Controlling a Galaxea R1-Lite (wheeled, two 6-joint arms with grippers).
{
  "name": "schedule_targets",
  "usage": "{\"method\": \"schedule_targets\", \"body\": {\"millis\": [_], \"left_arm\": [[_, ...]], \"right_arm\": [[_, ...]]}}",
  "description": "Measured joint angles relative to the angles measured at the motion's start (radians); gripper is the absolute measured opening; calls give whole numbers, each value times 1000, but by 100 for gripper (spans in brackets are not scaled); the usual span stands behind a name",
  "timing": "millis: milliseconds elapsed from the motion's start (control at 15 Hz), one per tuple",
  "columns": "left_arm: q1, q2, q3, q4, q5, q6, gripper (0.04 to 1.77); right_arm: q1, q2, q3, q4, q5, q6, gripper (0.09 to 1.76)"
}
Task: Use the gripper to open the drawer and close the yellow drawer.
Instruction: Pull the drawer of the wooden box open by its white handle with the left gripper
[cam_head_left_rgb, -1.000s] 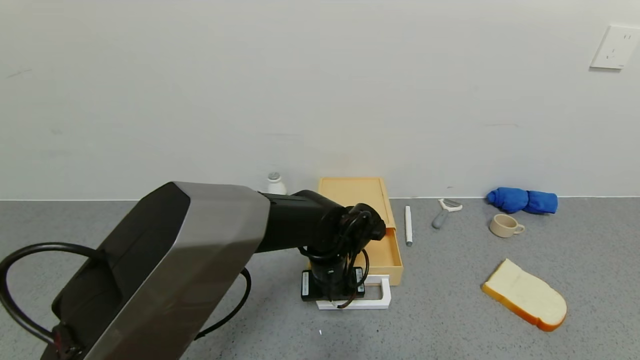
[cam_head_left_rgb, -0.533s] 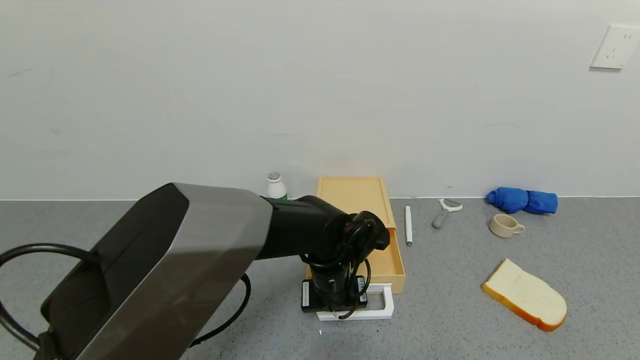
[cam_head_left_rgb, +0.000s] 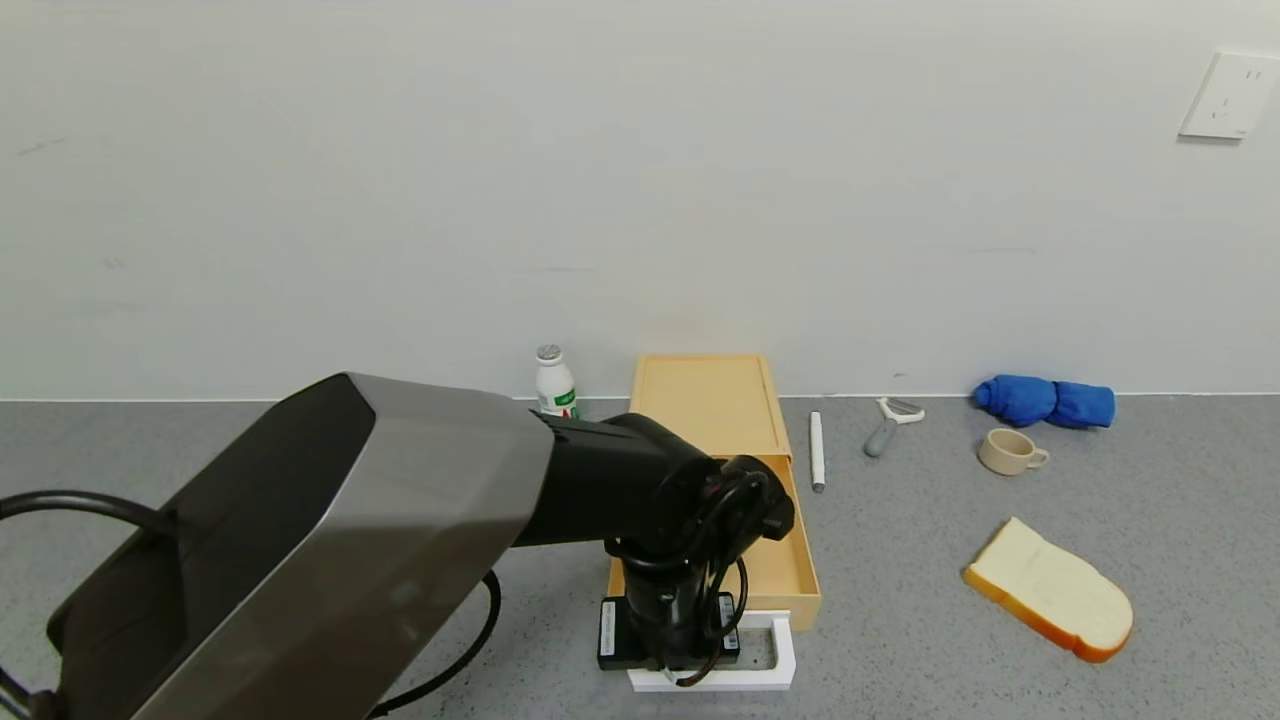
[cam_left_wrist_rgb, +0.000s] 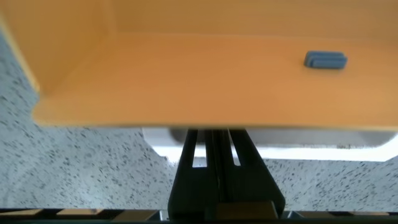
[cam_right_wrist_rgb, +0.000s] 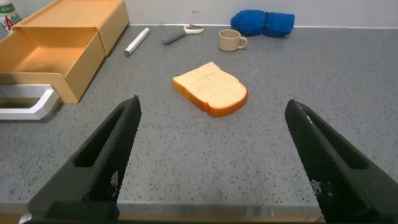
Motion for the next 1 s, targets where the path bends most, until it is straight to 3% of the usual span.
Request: {"method": "schedule_targets", "body": {"millis": [600,1000], "left_arm": [[-26,-42,37,-4,5,-33,11],[-14,-193,23,53,8,-13,11]], "right_arm": [[0,0,0,0,0,0,170],[0,0,0,0,0,0,170]]}}
